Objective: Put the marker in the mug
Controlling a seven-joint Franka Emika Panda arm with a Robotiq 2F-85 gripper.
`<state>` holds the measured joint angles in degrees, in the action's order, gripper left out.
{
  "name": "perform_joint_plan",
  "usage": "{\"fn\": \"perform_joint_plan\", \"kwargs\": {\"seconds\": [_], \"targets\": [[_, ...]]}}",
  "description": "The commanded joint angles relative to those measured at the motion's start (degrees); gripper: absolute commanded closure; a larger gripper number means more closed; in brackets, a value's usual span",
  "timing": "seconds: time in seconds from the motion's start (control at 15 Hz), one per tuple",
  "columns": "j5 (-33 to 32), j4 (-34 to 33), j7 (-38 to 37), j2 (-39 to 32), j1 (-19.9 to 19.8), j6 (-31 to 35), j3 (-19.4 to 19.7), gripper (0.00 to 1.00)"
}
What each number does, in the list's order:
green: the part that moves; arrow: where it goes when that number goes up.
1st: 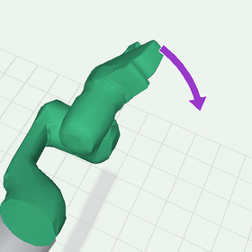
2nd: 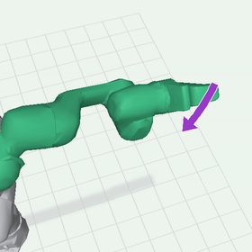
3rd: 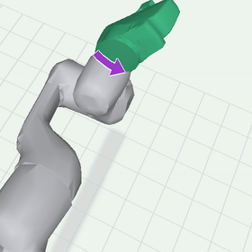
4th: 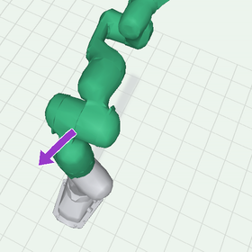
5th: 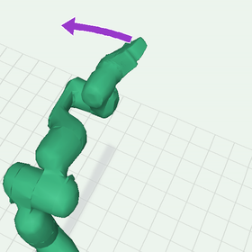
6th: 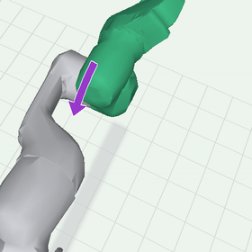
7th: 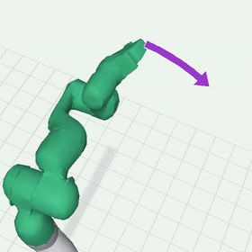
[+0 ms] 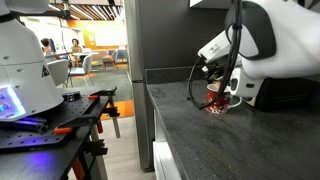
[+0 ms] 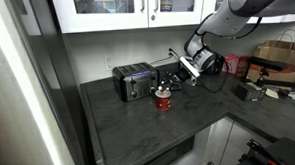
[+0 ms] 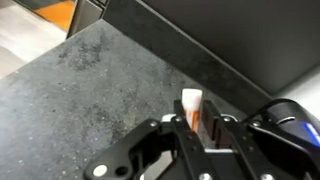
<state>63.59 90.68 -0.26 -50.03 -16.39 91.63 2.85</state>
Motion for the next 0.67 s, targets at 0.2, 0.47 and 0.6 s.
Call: {"fn": "perform_joint_plan", "kwargs": {"seconds": [0.2, 0.47, 0.6], "targets": [[-0.6, 4.6, 2.5, 7.7, 3.3, 5.7, 2.5, 0.20], [-4.2, 10.5, 2.4, 14.7, 6.0, 13.6, 4.8, 0.00], [-5.7, 13.8, 2.3, 18.1, 7.3, 18.9, 5.2, 0.00]]}}
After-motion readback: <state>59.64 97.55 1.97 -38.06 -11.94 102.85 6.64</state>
